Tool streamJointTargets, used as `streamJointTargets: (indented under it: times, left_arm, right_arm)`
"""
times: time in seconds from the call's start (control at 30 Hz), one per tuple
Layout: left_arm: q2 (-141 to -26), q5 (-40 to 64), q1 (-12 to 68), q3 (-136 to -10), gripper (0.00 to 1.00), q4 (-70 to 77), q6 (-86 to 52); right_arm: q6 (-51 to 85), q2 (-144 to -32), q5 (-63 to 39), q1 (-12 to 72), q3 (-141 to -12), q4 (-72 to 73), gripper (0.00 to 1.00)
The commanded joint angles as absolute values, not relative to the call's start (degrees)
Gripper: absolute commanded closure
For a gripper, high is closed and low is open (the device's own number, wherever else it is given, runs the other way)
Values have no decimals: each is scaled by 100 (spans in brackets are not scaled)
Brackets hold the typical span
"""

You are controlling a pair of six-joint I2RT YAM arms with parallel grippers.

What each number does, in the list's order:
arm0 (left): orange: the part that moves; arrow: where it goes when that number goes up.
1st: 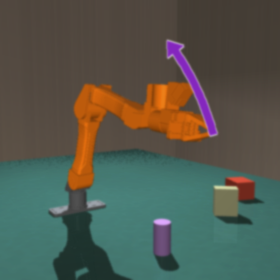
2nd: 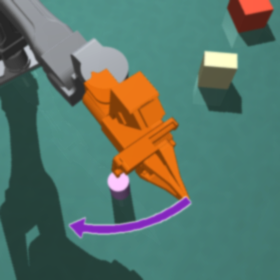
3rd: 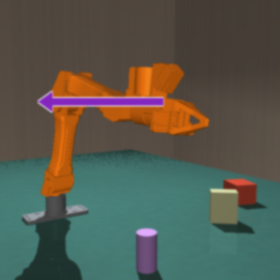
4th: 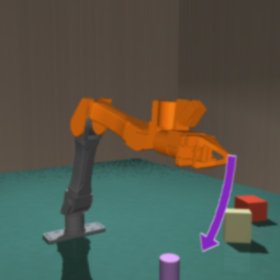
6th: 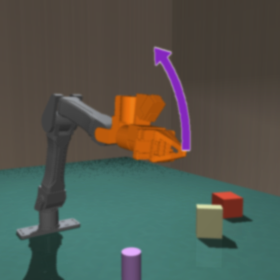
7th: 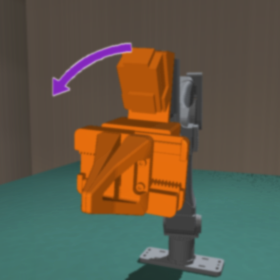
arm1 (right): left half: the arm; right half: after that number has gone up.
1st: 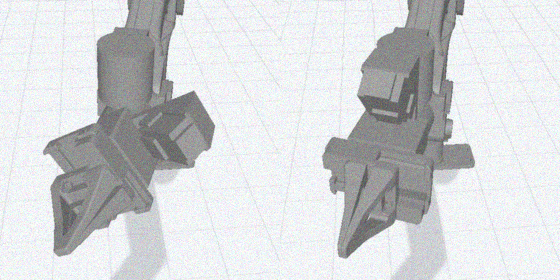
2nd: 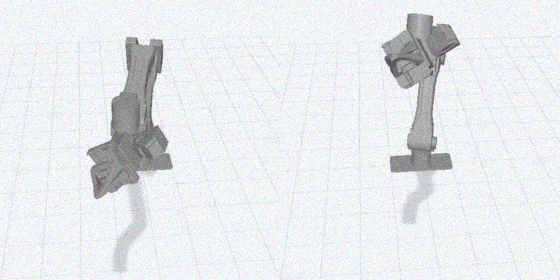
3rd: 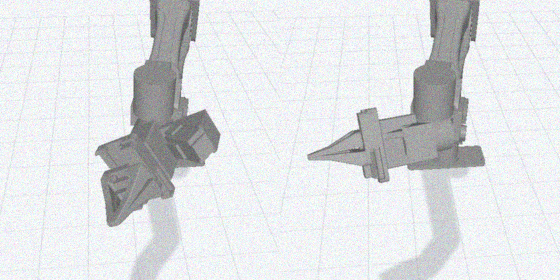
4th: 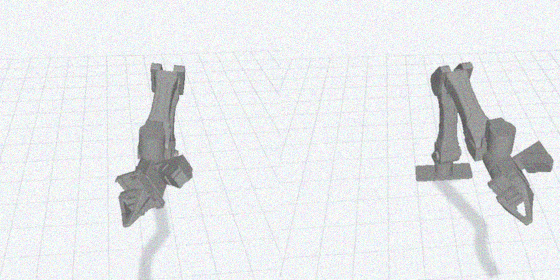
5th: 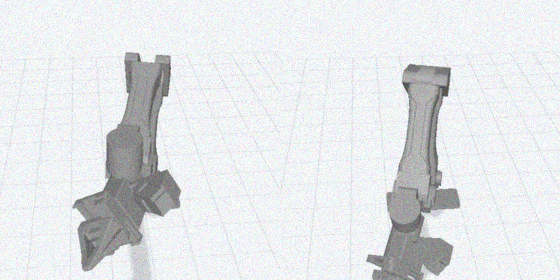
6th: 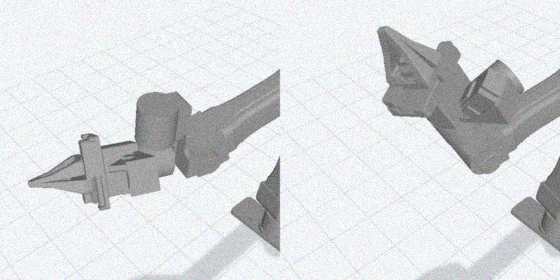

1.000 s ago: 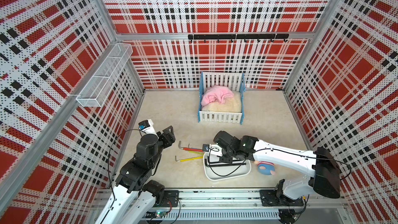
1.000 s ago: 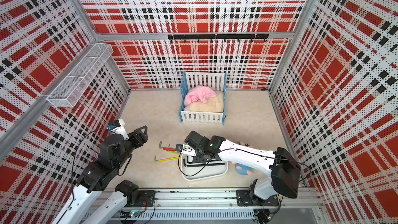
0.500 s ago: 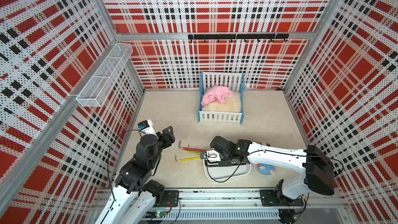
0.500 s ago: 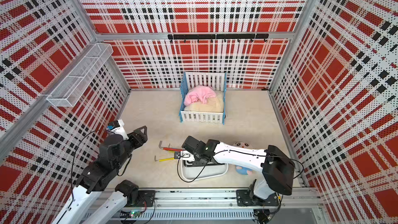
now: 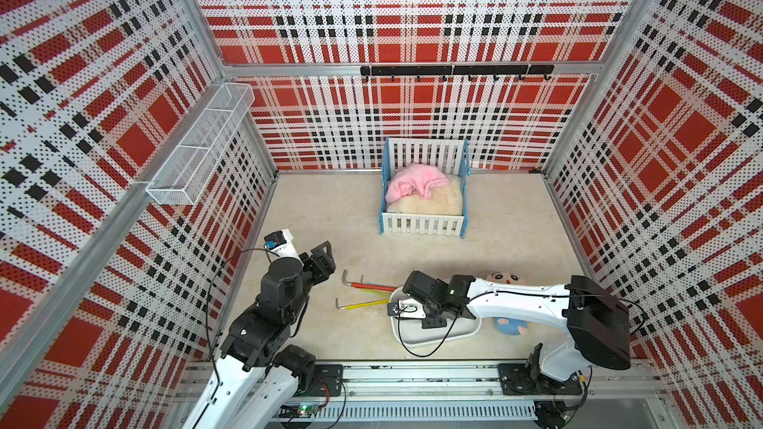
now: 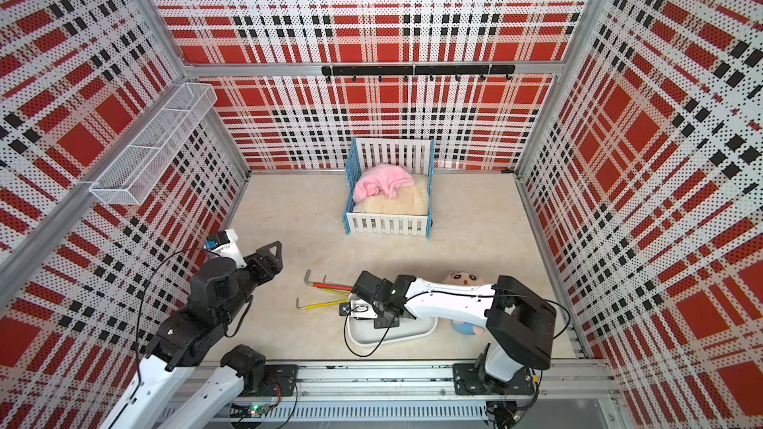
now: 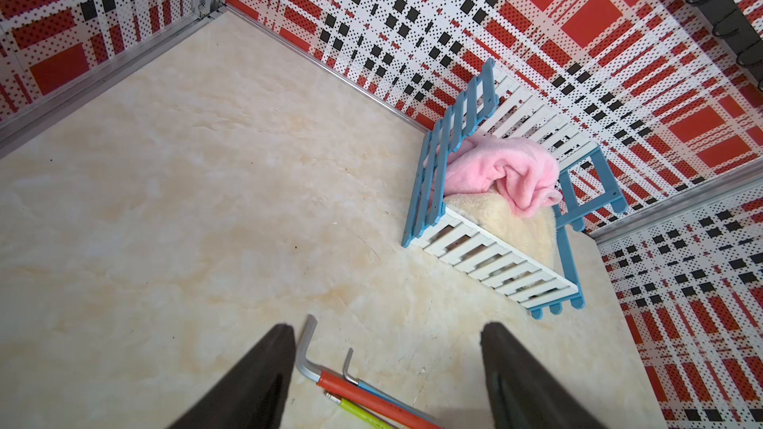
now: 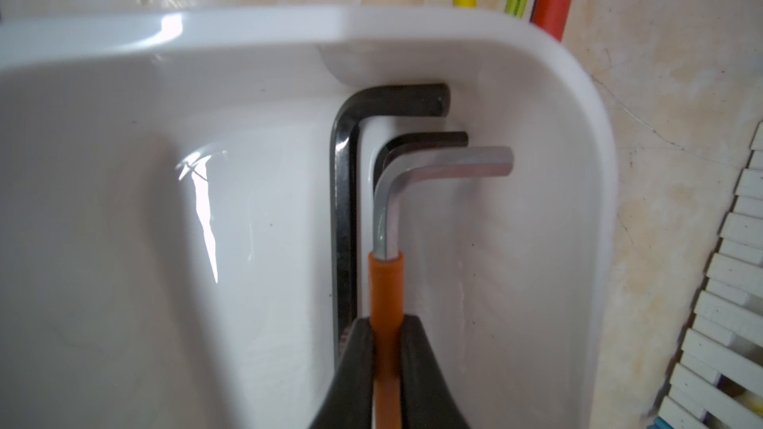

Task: Put the hex key on the desktop into the storage box
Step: Place the Allen key in the storage box.

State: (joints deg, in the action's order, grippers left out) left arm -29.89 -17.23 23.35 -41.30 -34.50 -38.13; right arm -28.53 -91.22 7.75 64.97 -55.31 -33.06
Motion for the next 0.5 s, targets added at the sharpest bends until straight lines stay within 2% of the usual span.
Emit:
streamJointTargets:
  times: [0.0,0.3,0.47]
  left_arm:
    - [-2944,-1806,2377,-4176,24,-3502,-3797]
    - [-2963,-1793,2378,-4184,24,-3511,-3797]
    - [-2960,-1806,2380,-4181,24,-3507,-3797]
  right_arm:
    - [-2726,-9278,729,6540,-5527,-3025,100]
    - [-2564,-9628,662,6532,-5657,-3022,99]
    - [-2446,-9613,753,6532,-5637,-3029,84]
